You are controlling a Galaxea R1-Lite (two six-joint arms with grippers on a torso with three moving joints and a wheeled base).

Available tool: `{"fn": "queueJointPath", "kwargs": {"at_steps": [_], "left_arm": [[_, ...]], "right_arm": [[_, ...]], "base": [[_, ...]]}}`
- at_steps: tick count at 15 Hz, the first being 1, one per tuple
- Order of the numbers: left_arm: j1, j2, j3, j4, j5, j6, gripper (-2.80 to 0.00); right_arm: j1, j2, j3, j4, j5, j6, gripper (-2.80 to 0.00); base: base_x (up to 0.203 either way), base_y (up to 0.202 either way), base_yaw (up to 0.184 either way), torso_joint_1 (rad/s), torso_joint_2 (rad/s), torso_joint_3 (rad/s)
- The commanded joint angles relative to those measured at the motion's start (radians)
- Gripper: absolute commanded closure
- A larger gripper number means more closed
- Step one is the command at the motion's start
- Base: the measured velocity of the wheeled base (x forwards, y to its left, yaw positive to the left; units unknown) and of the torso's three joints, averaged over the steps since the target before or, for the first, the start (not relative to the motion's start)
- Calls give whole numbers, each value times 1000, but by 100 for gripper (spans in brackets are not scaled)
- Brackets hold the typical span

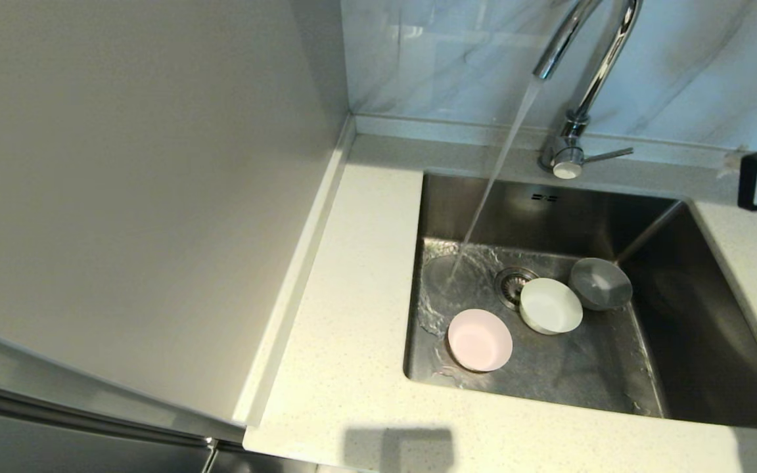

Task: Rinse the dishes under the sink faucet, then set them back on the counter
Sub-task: Wait for the water to rinse the bowl

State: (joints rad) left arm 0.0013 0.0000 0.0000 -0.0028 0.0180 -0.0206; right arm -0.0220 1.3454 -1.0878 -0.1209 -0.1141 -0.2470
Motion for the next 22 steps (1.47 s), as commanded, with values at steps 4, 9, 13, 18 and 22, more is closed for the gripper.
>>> {"fn": "queueJointPath", "kwargs": {"at_steps": [4, 9, 13, 18, 22], "left_arm": [[0, -3, 0, 0, 0, -1, 0], [0, -3, 0, 0, 0, -1, 0], [0, -3, 0, 0, 0, -1, 0], [0, -3, 0, 0, 0, -1, 0], [0, -3, 0, 0, 0, -1, 0]], "right_arm": [[38, -663, 645, -39, 116, -50, 0], [57, -1041, 989, -77, 150, -76, 0], [59, -1154, 1088, 17, 155, -80, 0], [31, -1312, 1085, 86, 135, -91, 0], [30, -1345, 1086, 75, 131, -61, 0]], "base": [[0, 0, 0, 0, 0, 0], [0, 0, 0, 0, 0, 0], [0, 0, 0, 0, 0, 0], [0, 0, 0, 0, 0, 0], [0, 0, 0, 0, 0, 0]]}}
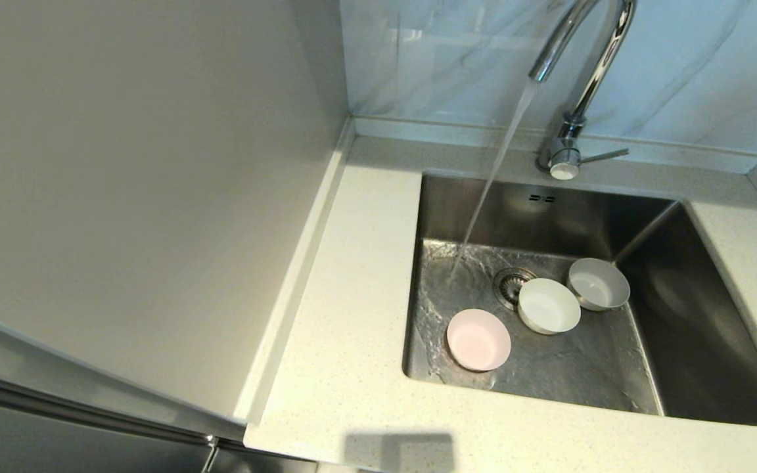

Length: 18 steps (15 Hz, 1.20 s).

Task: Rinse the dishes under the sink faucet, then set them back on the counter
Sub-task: Wait for the water to rinse the bowl

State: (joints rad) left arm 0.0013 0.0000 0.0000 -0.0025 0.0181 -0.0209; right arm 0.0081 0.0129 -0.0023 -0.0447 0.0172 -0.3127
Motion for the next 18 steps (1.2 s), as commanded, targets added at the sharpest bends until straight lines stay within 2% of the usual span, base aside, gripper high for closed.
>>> {"fn": "queueJointPath", "kwargs": {"at_steps": [1, 5, 8, 18], "left_arm": [[0, -3, 0, -1, -1, -1, 0], [0, -3, 0, -1, -1, -1, 0], [0, -3, 0, -1, 0, -1, 0], [0, -3, 0, -1, 0, -1, 0]], "right_arm": [[0, -13, -1, -1, -2, 23, 0], [0, -13, 1, 7, 6, 194, 0], [0, -13, 1, 49, -10, 283, 0], [0, -13, 1, 49, -17, 293, 0]], "base": [[0, 0, 0, 0, 0, 0], [0, 0, 0, 0, 0, 0], [0, 0, 0, 0, 0, 0], [0, 0, 0, 0, 0, 0]]}}
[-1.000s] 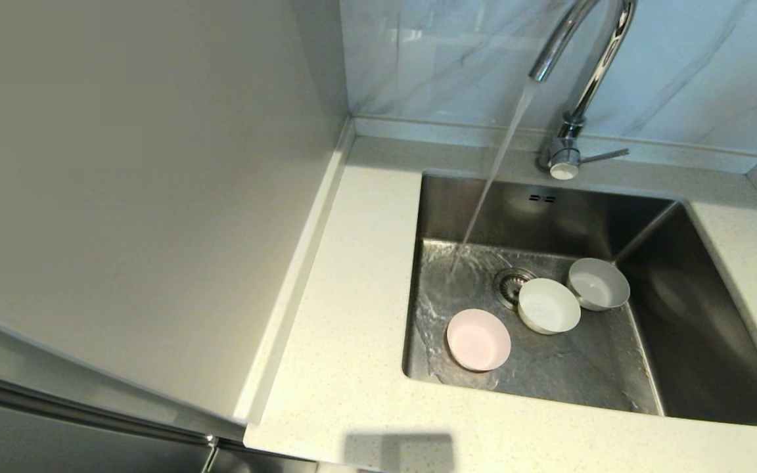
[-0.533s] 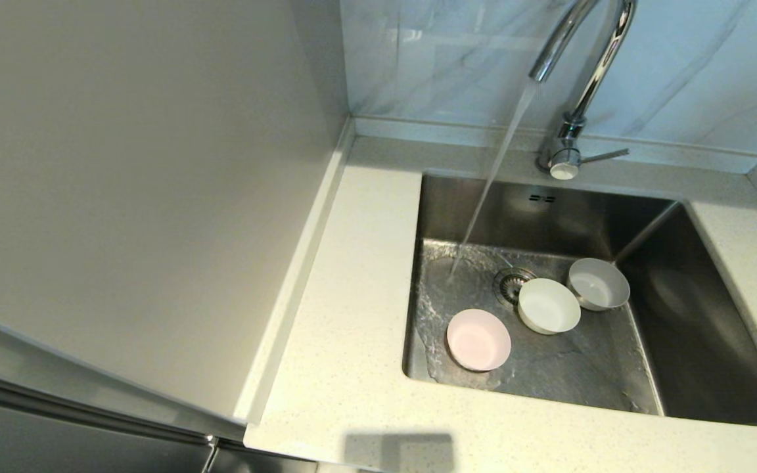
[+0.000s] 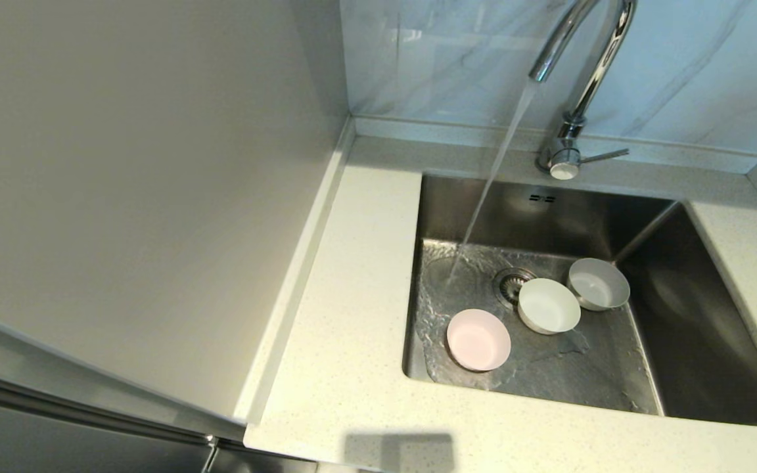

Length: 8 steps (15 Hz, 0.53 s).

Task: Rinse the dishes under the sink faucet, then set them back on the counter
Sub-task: Wait for the water to rinse the bowl

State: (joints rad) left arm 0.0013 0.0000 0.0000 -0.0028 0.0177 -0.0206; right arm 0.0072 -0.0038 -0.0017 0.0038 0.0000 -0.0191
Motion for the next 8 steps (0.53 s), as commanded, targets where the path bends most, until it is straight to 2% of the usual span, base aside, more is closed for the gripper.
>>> {"fn": "queueJointPath", "kwargs": {"at_steps": [1, 8], "left_arm": [[0, -3, 0, 0, 1, -1, 0], [0, -3, 0, 0, -1, -1, 0]], "right_arm": [[0, 4, 0, 1, 0, -1, 0], [0, 4, 0, 1, 0, -1, 0]], "base": [[0, 0, 0, 0, 0, 0], [0, 0, 0, 0, 0, 0]]}}
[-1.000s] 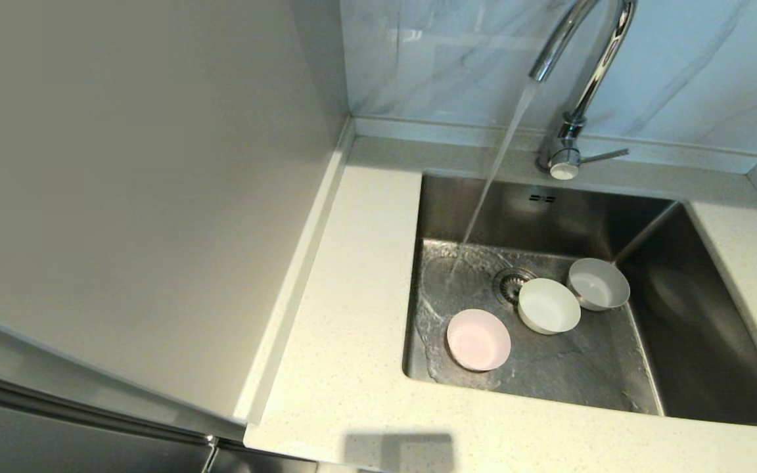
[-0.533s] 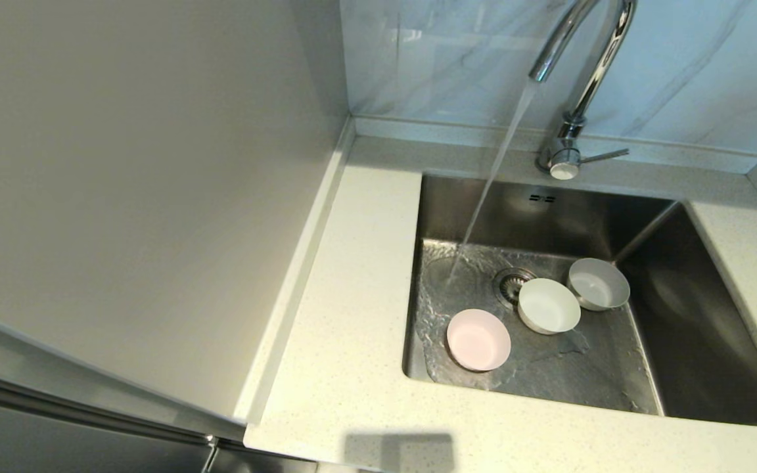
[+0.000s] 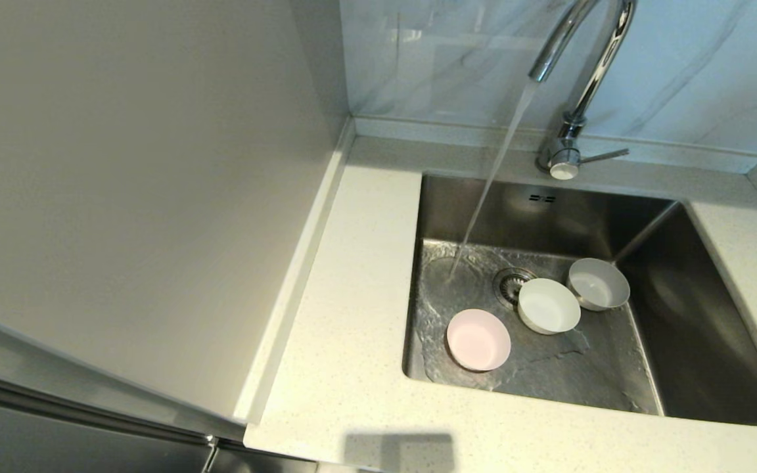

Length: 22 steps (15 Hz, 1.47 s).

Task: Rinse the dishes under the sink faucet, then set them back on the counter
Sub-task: Wait for the water to rinse the bowl

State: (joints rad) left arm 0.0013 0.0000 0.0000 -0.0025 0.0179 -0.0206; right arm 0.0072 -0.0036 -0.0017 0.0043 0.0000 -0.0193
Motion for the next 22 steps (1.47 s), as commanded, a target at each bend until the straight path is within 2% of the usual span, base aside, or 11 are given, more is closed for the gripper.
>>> {"fn": "queueJointPath", "kwargs": {"at_steps": [1, 22], "left_arm": [[0, -3, 0, -1, 1, -1, 0], [0, -3, 0, -1, 1, -1, 0]], "right_arm": [[0, 4, 0, 0, 0, -1, 0], [0, 4, 0, 0, 0, -1, 0]], "base": [[0, 0, 0, 0, 0, 0], [0, 0, 0, 0, 0, 0]]}}
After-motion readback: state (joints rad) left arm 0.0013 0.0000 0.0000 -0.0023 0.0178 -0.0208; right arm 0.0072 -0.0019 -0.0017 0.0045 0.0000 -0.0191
